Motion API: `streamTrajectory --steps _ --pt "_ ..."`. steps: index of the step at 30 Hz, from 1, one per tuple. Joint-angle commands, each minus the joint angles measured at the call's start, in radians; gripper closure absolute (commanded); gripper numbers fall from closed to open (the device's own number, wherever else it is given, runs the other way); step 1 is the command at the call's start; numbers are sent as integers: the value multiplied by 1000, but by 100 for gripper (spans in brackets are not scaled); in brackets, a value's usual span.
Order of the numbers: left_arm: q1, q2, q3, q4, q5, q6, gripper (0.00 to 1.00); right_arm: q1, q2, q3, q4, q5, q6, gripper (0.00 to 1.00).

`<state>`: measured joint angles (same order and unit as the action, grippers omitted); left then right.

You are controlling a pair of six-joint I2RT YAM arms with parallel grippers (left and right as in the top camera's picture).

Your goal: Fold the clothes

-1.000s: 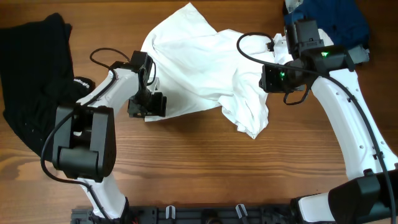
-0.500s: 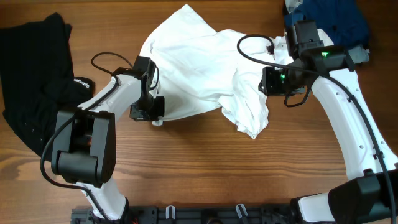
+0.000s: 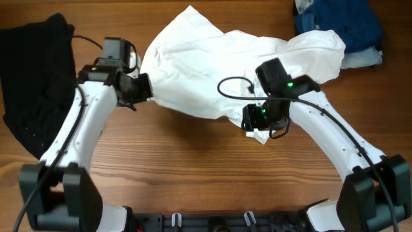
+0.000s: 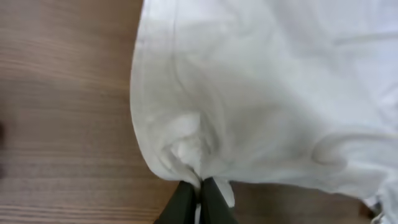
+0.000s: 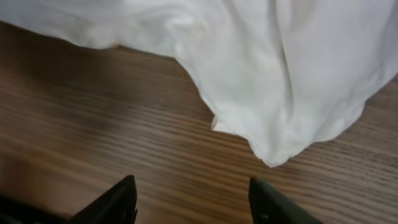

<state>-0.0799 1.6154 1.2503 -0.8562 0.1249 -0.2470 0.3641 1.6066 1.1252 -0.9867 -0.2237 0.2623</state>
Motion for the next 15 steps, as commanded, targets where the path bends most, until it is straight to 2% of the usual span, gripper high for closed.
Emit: streamTrajectory --steps 1,5,9,13,14,15 --pt "46 -100 43 40 -14 -54 96 3 37 -63 72 47 108 41" --pt "55 -181 63 84 -14 -54 96 2 81 -104 163 80 204 38" --pt "55 -217 63 110 -14 -70 96 3 152 -105 168 127 297 37" --pt "55 -222 63 108 -14 -76 96 3 217 -105 191 109 324 38" --pt "55 -222 63 107 -14 -76 96 3 229 -105 202 93 323 43" --pt "55 -222 63 107 -14 -76 96 3 236 -105 208 89 324 53"
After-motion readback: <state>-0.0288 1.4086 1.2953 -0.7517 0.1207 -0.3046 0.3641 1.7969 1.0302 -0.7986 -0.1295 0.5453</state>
